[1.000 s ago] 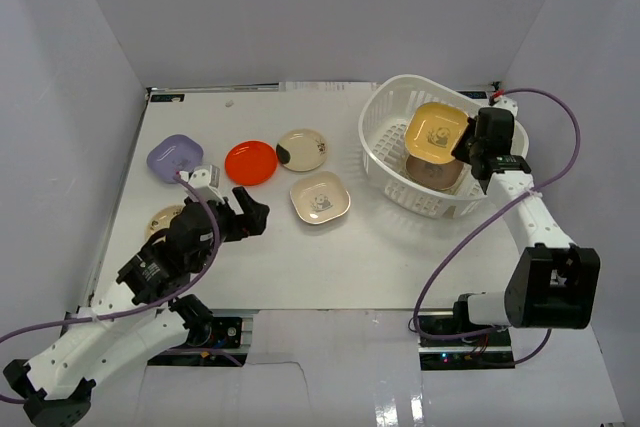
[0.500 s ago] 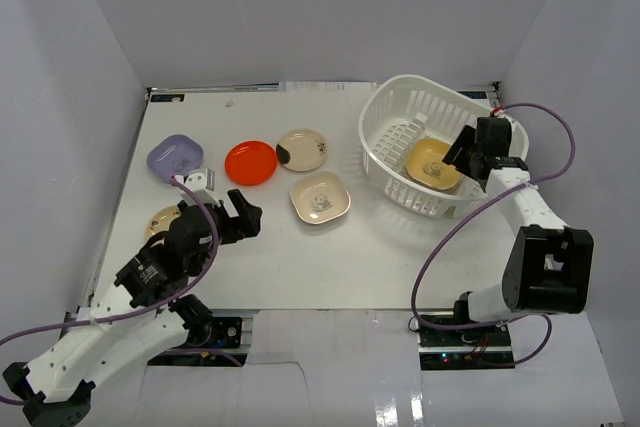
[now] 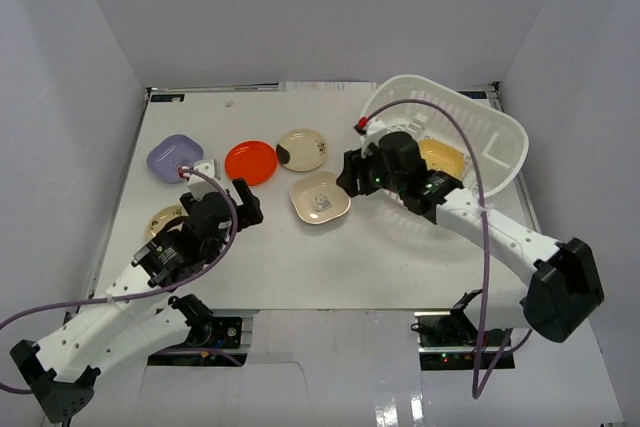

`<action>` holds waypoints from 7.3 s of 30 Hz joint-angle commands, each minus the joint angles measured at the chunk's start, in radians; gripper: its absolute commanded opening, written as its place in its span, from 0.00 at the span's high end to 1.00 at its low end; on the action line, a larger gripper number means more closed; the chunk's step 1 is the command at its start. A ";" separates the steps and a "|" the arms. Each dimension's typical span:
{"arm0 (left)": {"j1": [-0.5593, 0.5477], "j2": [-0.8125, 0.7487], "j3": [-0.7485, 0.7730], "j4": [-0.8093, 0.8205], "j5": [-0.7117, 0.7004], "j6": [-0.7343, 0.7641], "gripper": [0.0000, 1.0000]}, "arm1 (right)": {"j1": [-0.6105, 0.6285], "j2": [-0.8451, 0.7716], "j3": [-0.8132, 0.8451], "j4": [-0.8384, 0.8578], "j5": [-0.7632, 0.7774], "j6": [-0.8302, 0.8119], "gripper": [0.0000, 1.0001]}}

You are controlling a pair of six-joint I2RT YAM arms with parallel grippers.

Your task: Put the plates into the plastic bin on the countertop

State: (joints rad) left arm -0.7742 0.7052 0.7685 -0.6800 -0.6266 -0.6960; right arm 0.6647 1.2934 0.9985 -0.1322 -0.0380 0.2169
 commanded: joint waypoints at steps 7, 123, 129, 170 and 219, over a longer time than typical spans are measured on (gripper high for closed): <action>0.371 0.249 0.140 0.207 0.236 0.067 0.02 | 0.219 0.302 0.129 0.049 0.026 -0.100 0.34; 0.239 0.346 0.193 0.407 0.676 0.173 0.17 | 0.017 -0.039 0.255 -0.118 0.326 0.085 0.92; 0.239 0.186 0.146 0.315 0.650 0.248 0.11 | -0.261 -0.095 0.244 -0.121 0.329 0.073 0.92; 0.240 -0.220 0.207 0.062 0.223 0.227 0.02 | 0.407 0.662 0.423 0.513 0.096 0.519 0.41; 0.243 0.005 -0.076 0.364 0.220 -0.189 0.09 | -0.107 -0.097 -0.029 0.290 0.185 0.248 0.92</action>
State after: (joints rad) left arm -0.5331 0.6537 0.7399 -0.4530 -0.3977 -0.8074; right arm 0.6670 1.3155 1.0058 0.2501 0.1196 0.5476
